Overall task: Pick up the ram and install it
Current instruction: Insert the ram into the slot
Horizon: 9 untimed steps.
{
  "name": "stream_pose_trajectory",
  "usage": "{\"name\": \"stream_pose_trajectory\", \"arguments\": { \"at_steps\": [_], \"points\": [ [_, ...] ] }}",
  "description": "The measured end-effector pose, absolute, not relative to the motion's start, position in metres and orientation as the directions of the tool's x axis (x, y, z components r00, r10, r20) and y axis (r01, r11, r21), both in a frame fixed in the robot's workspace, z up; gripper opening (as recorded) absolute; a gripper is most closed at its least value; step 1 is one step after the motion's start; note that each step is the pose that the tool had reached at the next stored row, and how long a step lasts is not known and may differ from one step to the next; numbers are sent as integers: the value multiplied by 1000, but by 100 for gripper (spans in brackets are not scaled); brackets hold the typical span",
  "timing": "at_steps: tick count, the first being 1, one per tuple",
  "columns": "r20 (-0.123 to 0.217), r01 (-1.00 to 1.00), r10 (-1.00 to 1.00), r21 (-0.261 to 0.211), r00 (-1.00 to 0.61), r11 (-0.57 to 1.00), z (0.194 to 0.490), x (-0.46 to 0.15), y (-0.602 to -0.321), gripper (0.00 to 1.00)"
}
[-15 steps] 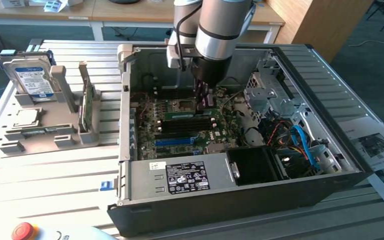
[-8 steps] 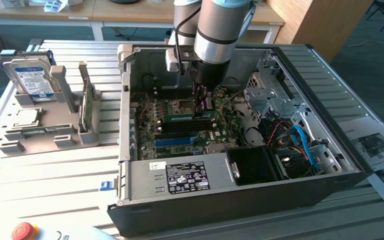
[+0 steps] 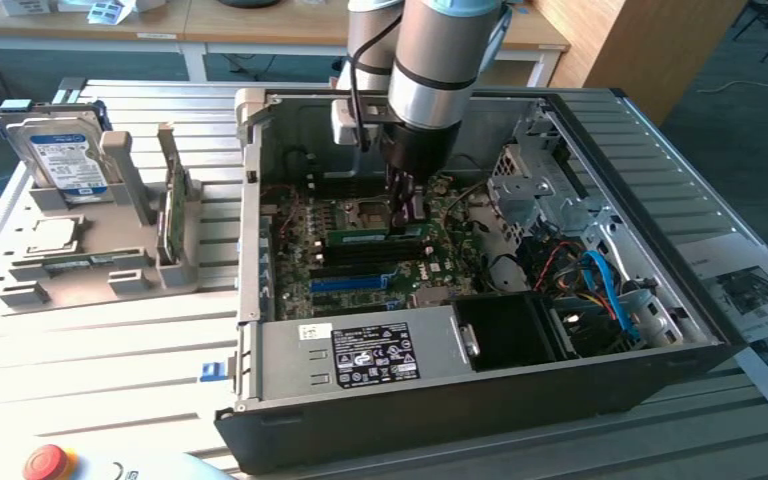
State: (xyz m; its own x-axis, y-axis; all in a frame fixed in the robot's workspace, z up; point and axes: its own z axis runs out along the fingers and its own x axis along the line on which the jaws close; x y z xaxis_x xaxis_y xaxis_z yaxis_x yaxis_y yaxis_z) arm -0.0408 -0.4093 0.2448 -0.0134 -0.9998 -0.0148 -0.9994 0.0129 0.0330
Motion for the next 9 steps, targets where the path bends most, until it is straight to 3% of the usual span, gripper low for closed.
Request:
{"name": "stream_pose_trajectory", "arguments": {
  "at_steps": [9],
  "points": [
    [-15,-999,-1000,33,-21,21,244,-41,-415,12]
  ]
}}
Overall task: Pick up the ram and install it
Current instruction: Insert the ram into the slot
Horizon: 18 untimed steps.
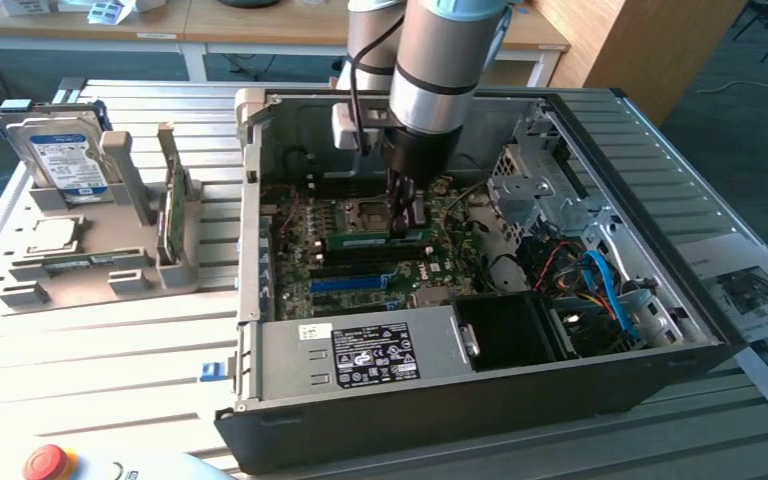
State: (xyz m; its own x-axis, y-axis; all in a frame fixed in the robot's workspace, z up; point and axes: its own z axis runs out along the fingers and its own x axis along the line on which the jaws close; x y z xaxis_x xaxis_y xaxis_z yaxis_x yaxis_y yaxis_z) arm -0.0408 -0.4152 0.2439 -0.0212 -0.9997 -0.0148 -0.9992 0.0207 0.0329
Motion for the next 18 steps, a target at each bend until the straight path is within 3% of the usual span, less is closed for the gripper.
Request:
{"name": "stream_pose_trajectory", "arguments": {
  "at_steps": [18],
  "points": [
    [-15,-999,-1000,33,-22,22,234,-42,-416,12]
  ]
}}
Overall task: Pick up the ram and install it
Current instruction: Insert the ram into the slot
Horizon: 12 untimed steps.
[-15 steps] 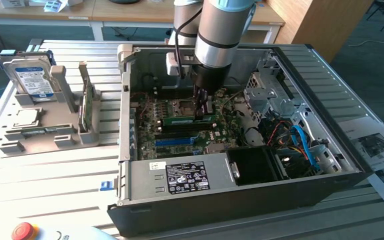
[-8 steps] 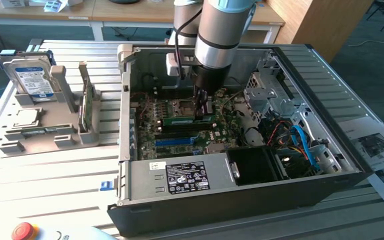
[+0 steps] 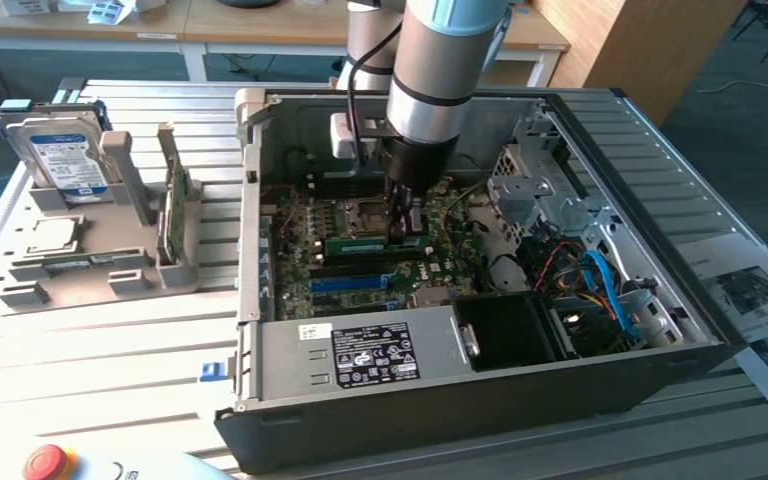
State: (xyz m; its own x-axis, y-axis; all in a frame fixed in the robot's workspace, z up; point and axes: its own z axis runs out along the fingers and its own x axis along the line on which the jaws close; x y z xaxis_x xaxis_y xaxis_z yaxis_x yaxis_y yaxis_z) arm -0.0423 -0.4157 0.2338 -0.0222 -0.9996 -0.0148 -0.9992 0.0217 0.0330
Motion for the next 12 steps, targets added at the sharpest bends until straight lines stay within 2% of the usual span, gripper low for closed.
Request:
{"name": "stream_pose_trajectory", "arguments": {
  "at_steps": [12],
  "points": [
    [-15,-999,-1000,33,-13,13,233,-42,-416,12]
  ]
}}
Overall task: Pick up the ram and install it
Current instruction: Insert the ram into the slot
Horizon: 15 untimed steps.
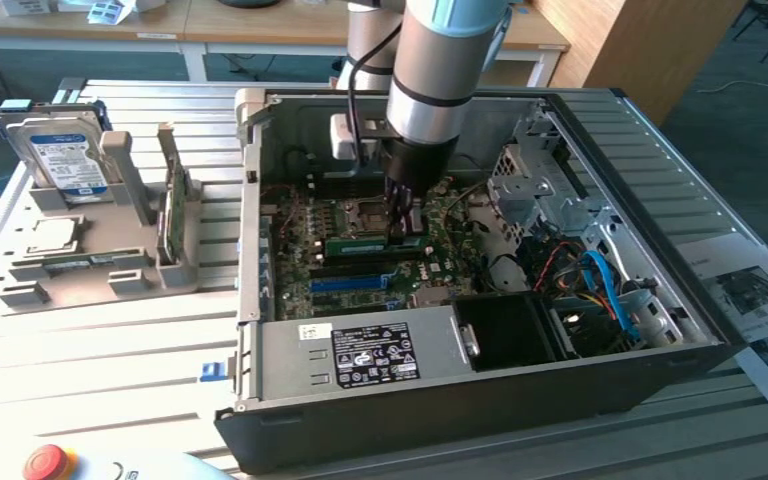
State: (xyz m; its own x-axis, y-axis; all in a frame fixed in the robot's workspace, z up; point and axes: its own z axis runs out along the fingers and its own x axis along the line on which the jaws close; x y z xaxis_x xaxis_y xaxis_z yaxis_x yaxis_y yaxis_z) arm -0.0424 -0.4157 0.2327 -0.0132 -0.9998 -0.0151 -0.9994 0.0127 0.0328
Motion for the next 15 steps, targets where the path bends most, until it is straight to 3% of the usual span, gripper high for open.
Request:
{"name": "stream_pose_trajectory", "arguments": {
  "at_steps": [15],
  "points": [
    [-15,-999,-1000,33,-13,13,230,-42,-415,12]
  ]
}}
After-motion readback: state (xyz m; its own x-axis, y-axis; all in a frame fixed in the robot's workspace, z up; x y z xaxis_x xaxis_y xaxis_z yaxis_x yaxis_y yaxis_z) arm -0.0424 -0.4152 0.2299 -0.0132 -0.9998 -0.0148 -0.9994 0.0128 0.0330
